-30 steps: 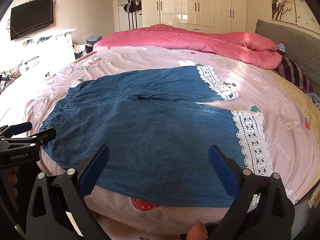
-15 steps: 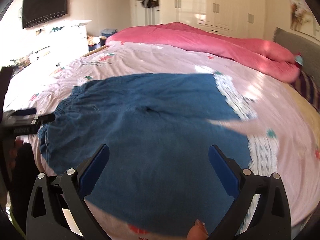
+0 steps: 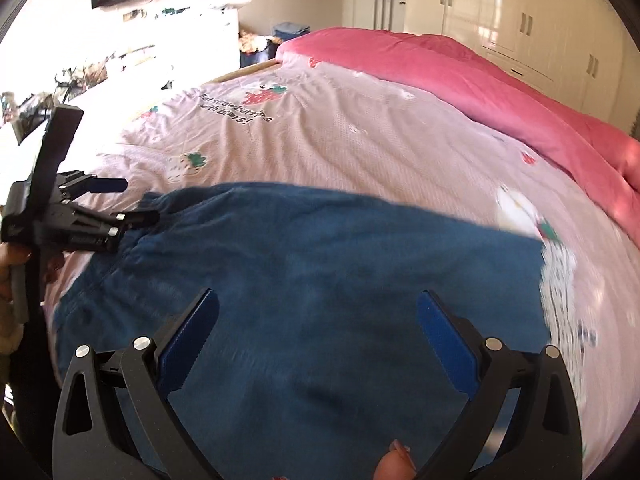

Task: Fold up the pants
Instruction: 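Grasp the pants waistband with the left gripper and lift it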

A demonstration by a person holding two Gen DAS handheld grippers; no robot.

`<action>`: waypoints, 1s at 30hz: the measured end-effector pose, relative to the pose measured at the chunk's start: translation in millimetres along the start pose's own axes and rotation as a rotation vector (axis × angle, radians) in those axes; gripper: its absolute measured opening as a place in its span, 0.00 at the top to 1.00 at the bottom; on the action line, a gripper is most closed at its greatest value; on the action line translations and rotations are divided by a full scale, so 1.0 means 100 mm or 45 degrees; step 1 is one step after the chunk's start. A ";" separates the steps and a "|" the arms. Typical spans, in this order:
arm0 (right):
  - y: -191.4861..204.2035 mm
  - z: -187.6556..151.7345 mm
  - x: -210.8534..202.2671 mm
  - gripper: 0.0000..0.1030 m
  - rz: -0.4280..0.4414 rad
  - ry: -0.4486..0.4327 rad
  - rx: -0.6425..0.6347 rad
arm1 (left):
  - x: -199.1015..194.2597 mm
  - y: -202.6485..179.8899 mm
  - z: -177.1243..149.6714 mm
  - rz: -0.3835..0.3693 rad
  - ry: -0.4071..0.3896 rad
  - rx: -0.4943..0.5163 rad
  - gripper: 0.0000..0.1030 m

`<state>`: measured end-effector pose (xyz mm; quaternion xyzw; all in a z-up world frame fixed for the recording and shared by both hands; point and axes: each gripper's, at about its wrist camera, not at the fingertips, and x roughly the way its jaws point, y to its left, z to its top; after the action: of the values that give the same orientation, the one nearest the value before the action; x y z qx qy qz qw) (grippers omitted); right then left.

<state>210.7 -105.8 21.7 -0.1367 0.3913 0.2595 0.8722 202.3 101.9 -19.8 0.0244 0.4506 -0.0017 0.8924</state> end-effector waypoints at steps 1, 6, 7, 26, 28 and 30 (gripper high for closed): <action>0.00 0.04 0.07 0.04 -0.004 0.012 -0.021 | 0.04 -0.03 0.02 -0.012 0.002 0.016 0.26; -0.03 0.27 0.42 0.04 -0.003 0.053 -0.094 | 0.23 -0.06 0.06 -0.048 0.046 0.046 0.50; -0.04 0.30 0.48 0.04 0.007 0.064 -0.096 | 0.26 -0.05 0.05 -0.045 0.050 0.043 0.52; 0.07 0.75 1.27 0.05 0.049 0.206 -0.403 | -0.18 0.06 0.06 -0.192 -0.226 -0.006 0.69; 0.07 0.75 1.29 0.28 0.095 0.220 -0.401 | -0.20 0.05 0.05 -0.193 -0.237 0.004 0.69; 0.07 0.76 1.24 0.67 0.176 0.221 -0.368 | -0.20 0.05 0.03 -0.194 -0.240 0.004 0.69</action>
<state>322.5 -23.1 -22.6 -0.2553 0.4322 0.3596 0.7866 192.7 105.9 -2.1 -0.0087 0.3652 -0.0727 0.9280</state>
